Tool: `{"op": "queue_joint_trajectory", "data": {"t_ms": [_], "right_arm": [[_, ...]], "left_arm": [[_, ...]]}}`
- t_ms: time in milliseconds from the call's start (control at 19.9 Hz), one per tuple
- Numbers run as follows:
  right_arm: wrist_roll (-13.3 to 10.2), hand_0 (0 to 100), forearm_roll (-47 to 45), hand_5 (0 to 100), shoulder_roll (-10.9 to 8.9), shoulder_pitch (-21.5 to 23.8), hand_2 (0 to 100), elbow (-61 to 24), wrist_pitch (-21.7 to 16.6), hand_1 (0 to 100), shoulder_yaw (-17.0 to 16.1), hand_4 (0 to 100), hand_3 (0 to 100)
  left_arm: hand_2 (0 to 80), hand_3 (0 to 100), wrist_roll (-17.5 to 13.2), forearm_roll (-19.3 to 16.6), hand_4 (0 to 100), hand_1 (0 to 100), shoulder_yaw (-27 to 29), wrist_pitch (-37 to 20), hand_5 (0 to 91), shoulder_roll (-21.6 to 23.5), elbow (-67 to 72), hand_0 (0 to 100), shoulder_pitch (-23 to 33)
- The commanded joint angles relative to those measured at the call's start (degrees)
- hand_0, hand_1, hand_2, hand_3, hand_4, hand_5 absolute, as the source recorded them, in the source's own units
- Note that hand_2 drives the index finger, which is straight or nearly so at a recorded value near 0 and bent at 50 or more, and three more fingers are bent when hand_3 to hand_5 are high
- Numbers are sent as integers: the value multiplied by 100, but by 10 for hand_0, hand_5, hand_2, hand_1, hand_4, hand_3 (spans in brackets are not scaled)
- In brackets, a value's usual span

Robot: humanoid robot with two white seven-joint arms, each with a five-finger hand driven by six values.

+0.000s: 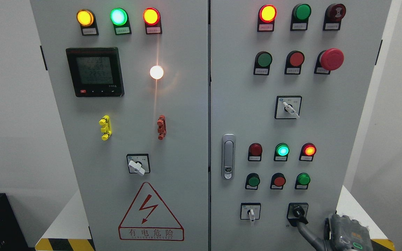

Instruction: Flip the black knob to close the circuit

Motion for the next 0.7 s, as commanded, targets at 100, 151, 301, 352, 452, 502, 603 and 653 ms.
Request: {"op": "queue_joint_trajectory", "data": {"t_ms": [100, 151, 301, 352, 452, 502, 603, 653], "right_arm": [[-19, 0, -23, 948, 11, -14, 885, -53, 5, 0, -57, 906, 1000], [-10, 0, -23, 947, 11, -5, 886, -114, 5, 0, -57, 906, 1000], [-10, 0, -23, 947, 11, -5, 885, -167, 5, 0, -49, 905, 1000], [-10, 0, -23, 947, 19, -5, 885, -167, 5, 0, -48, 905, 1000], [8, 0, -23, 947, 28, 3, 885, -193, 5, 0, -40, 905, 1000], [34, 0, -23, 946, 28, 3, 885, -202, 5, 0, -31, 906, 1000], [34, 0, -23, 946, 37, 3, 885, -211, 5, 0, -5, 905, 1000], [34, 0, -23, 947, 37, 3, 885, -211, 5, 0, 4, 905, 1000]], "left_arm": [[0, 0, 0, 0, 0, 556, 0, -3, 0, -3, -132, 120, 123], [0, 0, 0, 0, 0, 556, 0, -3, 0, -3, -132, 120, 123], [0, 0, 0, 0, 0, 556, 0, -3, 0, 6, -132, 120, 123], [0, 0, 0, 0, 0, 556, 0, -3, 0, -3, -132, 120, 123], [0, 0, 0, 0, 0, 556, 0, -3, 0, -3, -132, 120, 123], [0, 0, 0, 0, 0, 556, 0, -3, 0, -3, -132, 120, 123], [0, 0, 0, 0, 0, 556, 0, -3, 0, -3, -132, 120, 123], [0, 0, 0, 0, 0, 556, 0, -3, 0, -3, -132, 120, 123]]}}
